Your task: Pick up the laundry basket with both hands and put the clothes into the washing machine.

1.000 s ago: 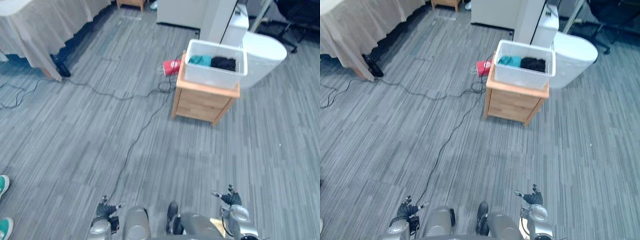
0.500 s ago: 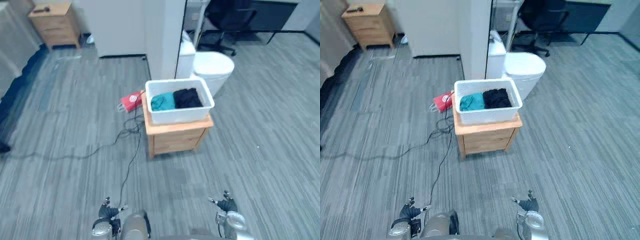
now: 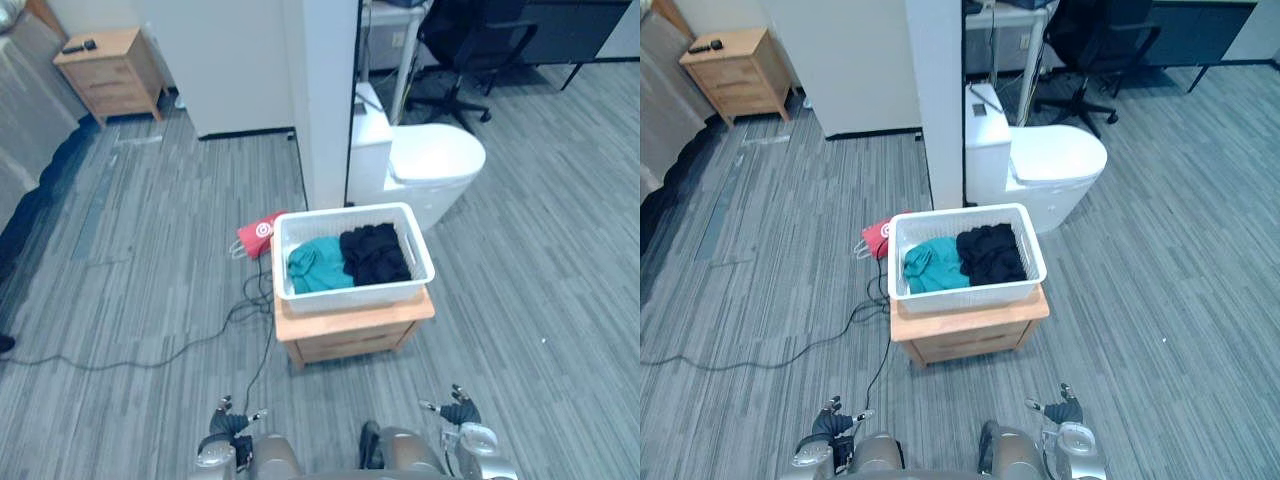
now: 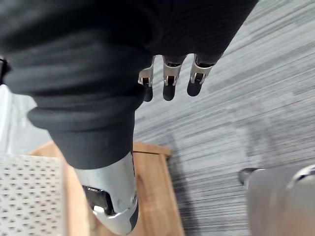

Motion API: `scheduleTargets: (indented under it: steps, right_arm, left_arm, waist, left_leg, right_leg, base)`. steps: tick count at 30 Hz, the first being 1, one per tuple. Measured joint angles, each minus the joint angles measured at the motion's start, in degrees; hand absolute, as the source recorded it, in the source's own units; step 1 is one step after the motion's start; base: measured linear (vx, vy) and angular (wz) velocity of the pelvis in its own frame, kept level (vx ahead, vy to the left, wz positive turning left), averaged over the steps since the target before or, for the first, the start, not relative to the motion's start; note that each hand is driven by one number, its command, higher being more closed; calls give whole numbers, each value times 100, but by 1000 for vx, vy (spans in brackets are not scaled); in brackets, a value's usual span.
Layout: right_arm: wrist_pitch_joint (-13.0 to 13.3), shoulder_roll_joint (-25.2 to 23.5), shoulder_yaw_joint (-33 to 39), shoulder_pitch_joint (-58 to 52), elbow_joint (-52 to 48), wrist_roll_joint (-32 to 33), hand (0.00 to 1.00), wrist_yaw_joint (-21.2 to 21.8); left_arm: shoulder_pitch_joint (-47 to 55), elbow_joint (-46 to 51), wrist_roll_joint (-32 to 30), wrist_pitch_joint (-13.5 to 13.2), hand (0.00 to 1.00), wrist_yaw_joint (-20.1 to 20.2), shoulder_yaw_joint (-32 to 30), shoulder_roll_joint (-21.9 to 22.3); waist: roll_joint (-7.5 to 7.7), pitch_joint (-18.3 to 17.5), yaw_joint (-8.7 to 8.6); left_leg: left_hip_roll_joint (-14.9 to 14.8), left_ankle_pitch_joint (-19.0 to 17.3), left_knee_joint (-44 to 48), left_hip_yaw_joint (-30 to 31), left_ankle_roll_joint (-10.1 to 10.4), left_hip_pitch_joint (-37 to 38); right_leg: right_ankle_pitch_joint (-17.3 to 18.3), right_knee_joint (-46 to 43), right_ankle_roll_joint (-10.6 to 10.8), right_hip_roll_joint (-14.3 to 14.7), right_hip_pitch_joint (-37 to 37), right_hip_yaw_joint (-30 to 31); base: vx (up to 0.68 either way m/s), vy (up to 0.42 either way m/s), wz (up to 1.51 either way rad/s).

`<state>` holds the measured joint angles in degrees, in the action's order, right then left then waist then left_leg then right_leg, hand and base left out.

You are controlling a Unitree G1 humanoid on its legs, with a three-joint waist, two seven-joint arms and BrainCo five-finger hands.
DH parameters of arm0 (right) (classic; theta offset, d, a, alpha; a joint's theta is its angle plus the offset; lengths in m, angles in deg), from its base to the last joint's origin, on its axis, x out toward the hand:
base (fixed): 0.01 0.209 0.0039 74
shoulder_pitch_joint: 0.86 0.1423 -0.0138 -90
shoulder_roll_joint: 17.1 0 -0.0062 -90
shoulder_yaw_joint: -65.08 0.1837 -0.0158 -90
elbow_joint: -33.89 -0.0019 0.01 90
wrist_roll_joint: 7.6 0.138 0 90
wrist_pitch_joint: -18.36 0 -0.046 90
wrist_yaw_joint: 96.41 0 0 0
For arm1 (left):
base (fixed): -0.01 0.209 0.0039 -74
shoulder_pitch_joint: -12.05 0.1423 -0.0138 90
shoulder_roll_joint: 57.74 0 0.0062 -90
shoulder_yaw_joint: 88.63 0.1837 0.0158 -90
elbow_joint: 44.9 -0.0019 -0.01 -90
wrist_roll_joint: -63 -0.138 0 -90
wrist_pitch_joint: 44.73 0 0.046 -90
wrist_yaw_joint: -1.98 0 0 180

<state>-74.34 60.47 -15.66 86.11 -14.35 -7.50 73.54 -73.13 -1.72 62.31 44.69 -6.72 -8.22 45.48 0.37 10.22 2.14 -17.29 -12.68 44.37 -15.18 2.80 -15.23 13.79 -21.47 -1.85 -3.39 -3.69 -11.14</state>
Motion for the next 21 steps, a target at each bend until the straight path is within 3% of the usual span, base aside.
scheduleTargets:
  steps: [1, 2, 3, 5, 8, 13, 21]
  right_arm:
    - [-4, -8, 50, -9, 1, 0, 0, 0]
    - [-8, 20, 182, -50, -10, -3, 0, -10]
    - [-18, -30, 307, -69, -9, -3, 0, -28]
    - [-18, -151, 314, -96, -56, -15, 0, -19]
    - [-18, -149, 310, -67, -192, -19, 0, -23]
    - [12, 184, 151, -62, -1368, -87, 0, -66]
    - [106, 966, -128, 507, -1608, -256, 0, -109]
  left_arm:
    - [-7, 1, -1, 1, 0, -1, -3, 6]
    - [-10, 1, -9, 7, 0, -4, 0, 45]
    - [5, -52, -16, 13, 0, -3, -5, 20]
    - [30, -93, -21, 15, 0, -4, -7, -41]
    - [97, -93, -19, 13, 0, -3, -3, -60]
    - [314, 549, -10, -3, 0, 2, 58, -264]
    - [31, 1458, 98, -115, 0, -4, 523, -708]
  waist:
    - [-22, -6, 1]
    - [-43, -37, 7]
    - [-47, -102, 10]
    - [161, -131, 11]
    - [215, -214, 26]
    - [144, -311, 5]
    - [0, -328, -135]
  left_leg:
    - [48, 14, -442, -57, 22, 28]
    - [190, 348, -1500, -145, 140, 198]
    - [324, 448, -2057, -242, 94, 382]
    - [621, 539, -2404, -261, 33, 593]
    - [824, 541, -2630, -317, 28, 756]
    - [1060, 753, -3281, -451, -29, 938]
    - [1251, 1345, -4189, -224, -116, 932]
  right_leg:
    - [4, 10, 12, -22, 41, -37]
    - [34, 1, 123, -37, 73, -118]
    - [125, 8, 275, -85, 117, -85]
    - [81, 191, 380, -293, 205, -37]
    - [-11, 510, 533, -392, 380, 73]
    - [-312, 1128, 656, -402, 437, 295]
    - [-767, 1493, 649, -366, 224, 340]
  base:
    - [256, 119, 24]
    - [309, 187, 23]
    - [249, 144, 29]
    - [189, 118, 20]
    - [152, 102, -3]
    - [63, 41, -18]
    - [-28, 24, -2]
